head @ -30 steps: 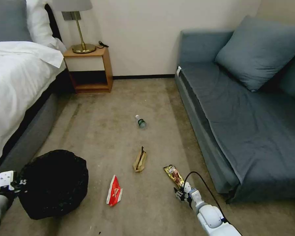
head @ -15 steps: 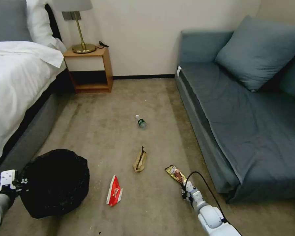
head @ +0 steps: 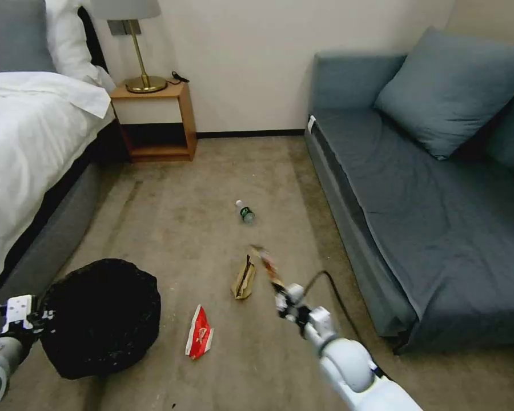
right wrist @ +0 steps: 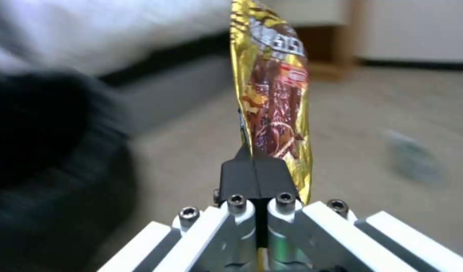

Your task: Pick up the trash bin, then pick up the garbage on the floor and place it into the trash bin.

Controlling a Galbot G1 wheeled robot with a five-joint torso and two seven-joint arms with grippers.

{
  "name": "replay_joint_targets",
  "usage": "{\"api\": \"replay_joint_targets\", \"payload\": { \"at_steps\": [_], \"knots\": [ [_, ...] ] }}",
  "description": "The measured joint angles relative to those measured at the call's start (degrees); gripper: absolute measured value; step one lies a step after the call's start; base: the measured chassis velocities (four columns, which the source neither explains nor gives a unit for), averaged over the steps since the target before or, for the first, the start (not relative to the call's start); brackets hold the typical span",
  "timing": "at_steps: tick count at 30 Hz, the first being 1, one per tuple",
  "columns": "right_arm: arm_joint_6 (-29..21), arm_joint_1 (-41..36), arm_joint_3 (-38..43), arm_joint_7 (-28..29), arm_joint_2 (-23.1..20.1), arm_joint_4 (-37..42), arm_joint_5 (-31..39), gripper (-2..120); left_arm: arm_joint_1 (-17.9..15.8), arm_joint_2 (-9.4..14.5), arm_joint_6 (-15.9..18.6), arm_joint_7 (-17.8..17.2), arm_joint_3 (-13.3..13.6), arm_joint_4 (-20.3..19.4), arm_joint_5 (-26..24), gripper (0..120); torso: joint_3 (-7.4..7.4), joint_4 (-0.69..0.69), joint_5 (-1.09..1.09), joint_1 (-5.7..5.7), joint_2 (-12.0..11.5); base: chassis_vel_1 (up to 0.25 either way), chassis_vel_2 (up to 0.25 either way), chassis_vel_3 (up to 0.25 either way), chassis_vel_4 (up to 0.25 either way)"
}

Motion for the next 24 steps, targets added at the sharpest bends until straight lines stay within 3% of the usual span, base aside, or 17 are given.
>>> {"api": "replay_joint_targets", "payload": {
  "at_steps": [7,11,18,20,24],
  "knots": [
    [1.8,10.1,-13.0,-4.3,5.1,-3.6,3.8,0,1.0,-1.5,0.2,0.0,0.5,-1.7,0.3,3,0.0,0.0,-0.01,0.0,0.0,0.0,0.0,0.0,0.0],
    [3.2,14.8,-19.3,-5.6,10.8,-9.0,4.6,0,0.7,-1.9,0.6,-0.1,1.1,-2.2,0.4,3,0.0,0.01,-0.01,0.0,0.0,0.0,0.0,0.0,0.0],
    [3.3,14.8,-20.7,-5.0,14.5,-12.8,2.2,0,0.5,-2.0,0.7,-0.1,1.2,-2.2,0.4,3,0.0,0.0,-0.01,0.0,0.0,0.0,0.0,0.0,0.0],
    [3.2,14.5,-20.7,-4.9,14.6,-13.1,2.0,4,0.6,-2.0,0.7,-0.1,1.2,-2.2,0.4,3,0.0,0.0,-0.01,0.0,0.0,0.0,0.0,0.0,0.0],
    [2.8,13.1,-20.0,-4.6,14.7,-13.3,1.1,23,0.5,-2.1,0.7,-0.1,1.3,-2.4,0.4,3,0.0,-0.01,-0.01,0.0,0.0,0.0,0.0,0.0,0.0]
  ]
}}
